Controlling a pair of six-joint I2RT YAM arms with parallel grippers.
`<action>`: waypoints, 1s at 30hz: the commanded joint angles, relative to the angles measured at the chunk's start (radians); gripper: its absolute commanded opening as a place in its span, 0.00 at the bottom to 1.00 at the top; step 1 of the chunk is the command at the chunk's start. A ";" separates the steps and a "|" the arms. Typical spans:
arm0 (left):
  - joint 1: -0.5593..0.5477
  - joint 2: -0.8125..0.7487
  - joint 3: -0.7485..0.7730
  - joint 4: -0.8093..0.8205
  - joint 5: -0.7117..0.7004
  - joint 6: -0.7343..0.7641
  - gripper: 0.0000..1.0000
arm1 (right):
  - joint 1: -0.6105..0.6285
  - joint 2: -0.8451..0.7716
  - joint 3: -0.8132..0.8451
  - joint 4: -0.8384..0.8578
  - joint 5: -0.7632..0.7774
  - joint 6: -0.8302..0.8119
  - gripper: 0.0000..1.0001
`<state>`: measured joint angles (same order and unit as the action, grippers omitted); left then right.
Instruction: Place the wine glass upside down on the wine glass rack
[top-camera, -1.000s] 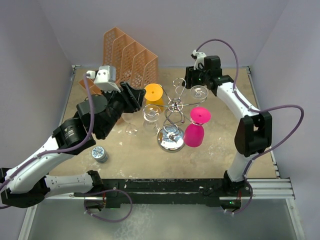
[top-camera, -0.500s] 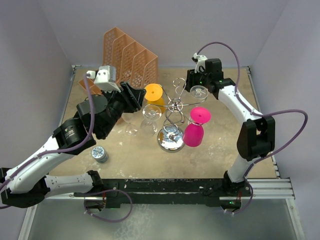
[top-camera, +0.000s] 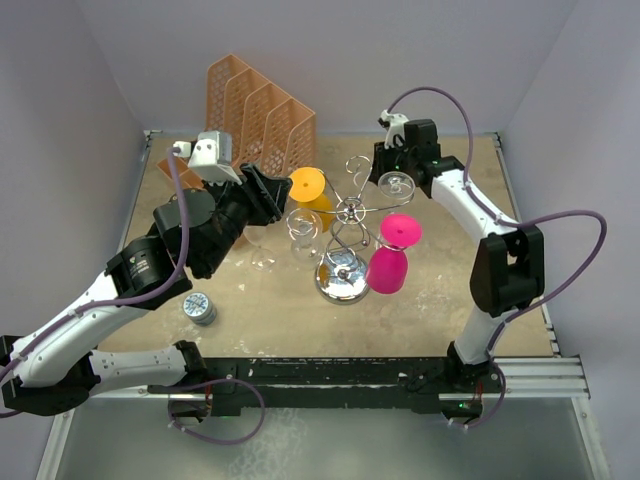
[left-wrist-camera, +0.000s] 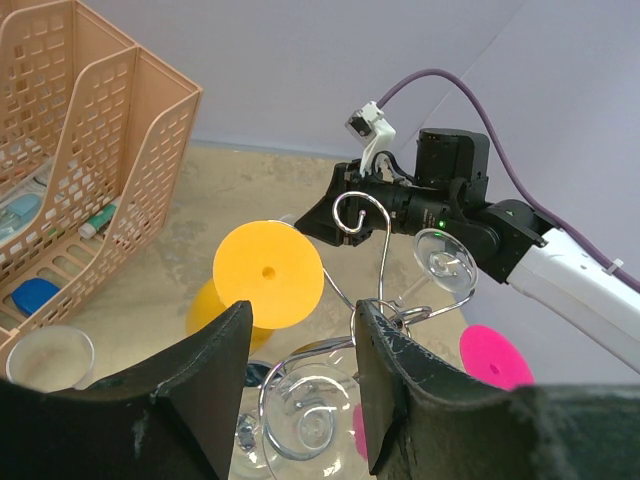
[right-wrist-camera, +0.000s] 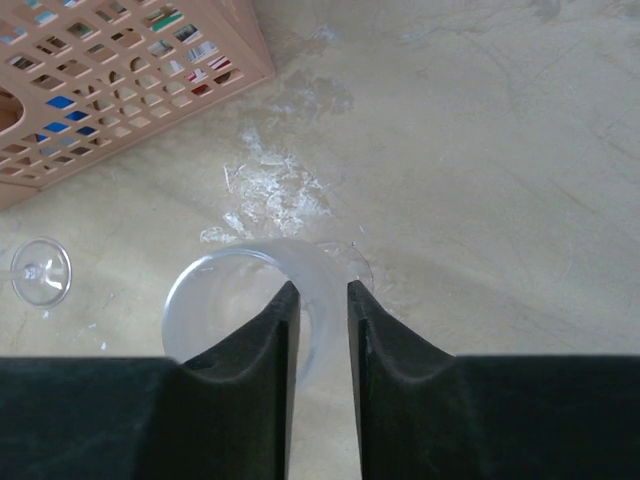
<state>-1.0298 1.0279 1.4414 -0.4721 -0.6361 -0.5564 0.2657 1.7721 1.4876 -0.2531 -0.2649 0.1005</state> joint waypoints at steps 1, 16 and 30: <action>0.002 -0.008 0.009 0.041 -0.007 0.007 0.43 | 0.006 0.002 0.043 0.005 0.033 -0.035 0.23; 0.002 -0.001 0.021 0.039 -0.007 0.012 0.43 | 0.012 -0.055 0.040 0.008 0.151 -0.044 0.00; 0.002 0.000 0.026 0.049 0.002 -0.001 0.43 | 0.012 -0.153 0.033 0.133 0.241 0.000 0.00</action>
<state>-1.0298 1.0302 1.4414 -0.4717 -0.6357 -0.5568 0.2741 1.7050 1.4876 -0.2401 -0.0673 0.0795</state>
